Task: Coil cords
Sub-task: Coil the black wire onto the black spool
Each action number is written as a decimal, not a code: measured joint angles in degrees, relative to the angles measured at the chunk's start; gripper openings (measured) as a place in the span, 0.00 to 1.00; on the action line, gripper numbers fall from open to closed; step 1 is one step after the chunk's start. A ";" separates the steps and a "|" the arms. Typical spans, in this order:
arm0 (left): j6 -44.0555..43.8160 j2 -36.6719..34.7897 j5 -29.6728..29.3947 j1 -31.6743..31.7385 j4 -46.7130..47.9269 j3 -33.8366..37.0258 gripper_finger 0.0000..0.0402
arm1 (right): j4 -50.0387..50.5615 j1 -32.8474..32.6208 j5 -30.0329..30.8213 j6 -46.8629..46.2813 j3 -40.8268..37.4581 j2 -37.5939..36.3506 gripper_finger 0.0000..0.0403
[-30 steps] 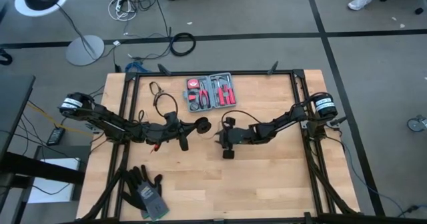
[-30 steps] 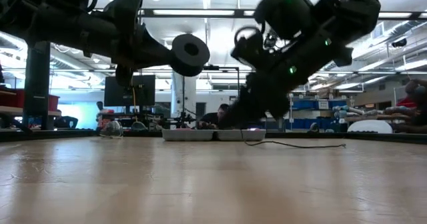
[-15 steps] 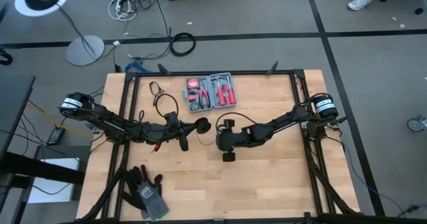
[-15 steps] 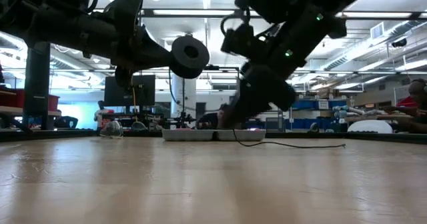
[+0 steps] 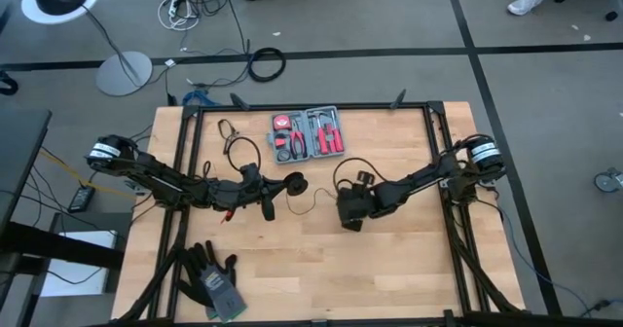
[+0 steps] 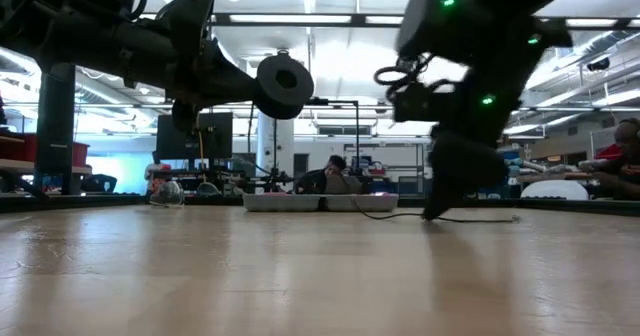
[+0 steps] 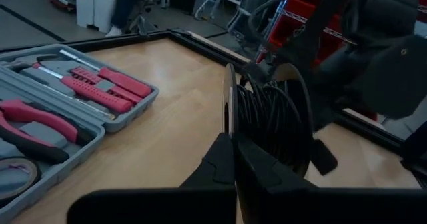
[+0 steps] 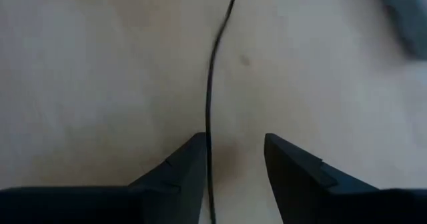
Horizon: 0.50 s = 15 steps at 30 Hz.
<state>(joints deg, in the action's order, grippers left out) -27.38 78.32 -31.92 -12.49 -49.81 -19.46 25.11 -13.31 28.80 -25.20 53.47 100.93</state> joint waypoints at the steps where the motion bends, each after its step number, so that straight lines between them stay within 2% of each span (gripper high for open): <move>1: -0.04 0.00 0.01 0.00 0.03 0.00 0.00 | 0.12 -0.65 2.02 -0.52 -0.51 -1.29 0.37; 5: -0.08 0.00 0.55 0.00 0.03 0.00 0.00 | -3.88 -3.32 10.87 -3.33 -3.90 -6.78 0.37; 8: -0.08 0.00 0.70 0.00 0.01 0.00 0.00 | -13.39 -4.72 13.82 -3.30 -8.24 -8.91 0.37; 12: -0.10 0.00 1.40 0.00 -0.02 0.00 0.00 | -32.00 -4.87 14.26 0.88 -13.45 -8.36 0.37; 15: -0.10 0.00 1.95 0.00 -0.01 0.00 0.00 | -41.26 -4.16 11.56 12.05 -14.43 -7.50 0.37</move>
<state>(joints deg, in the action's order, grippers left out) -27.49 78.32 -29.98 -12.49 -49.82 -19.46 -16.15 -17.47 40.36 -13.16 39.04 93.43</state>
